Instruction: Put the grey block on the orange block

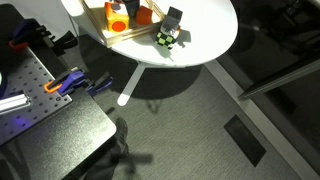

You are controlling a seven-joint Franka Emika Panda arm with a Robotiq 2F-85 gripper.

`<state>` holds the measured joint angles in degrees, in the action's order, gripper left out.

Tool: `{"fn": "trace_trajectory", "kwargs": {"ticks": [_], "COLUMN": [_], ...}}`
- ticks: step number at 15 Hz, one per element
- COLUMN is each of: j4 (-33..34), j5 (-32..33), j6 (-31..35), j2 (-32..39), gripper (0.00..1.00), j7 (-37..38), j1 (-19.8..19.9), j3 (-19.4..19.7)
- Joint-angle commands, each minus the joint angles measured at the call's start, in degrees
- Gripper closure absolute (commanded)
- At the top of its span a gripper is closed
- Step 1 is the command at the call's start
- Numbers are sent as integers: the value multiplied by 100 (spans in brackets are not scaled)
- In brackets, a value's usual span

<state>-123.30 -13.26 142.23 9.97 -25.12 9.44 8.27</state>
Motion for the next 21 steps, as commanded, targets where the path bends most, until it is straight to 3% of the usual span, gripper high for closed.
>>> {"fn": "trace_trajectory", "kwargs": {"ticks": [1,9,21], "j4": [627,1015,748], "j5": [-44,486,1268], "j6": [-518,-516,-397], "j2": [487,1230,1197], "gripper": [0,0,0], "j7": [-173,82,-299], "j1": [192,189,204], "j3": [-178,-312,-508]}}
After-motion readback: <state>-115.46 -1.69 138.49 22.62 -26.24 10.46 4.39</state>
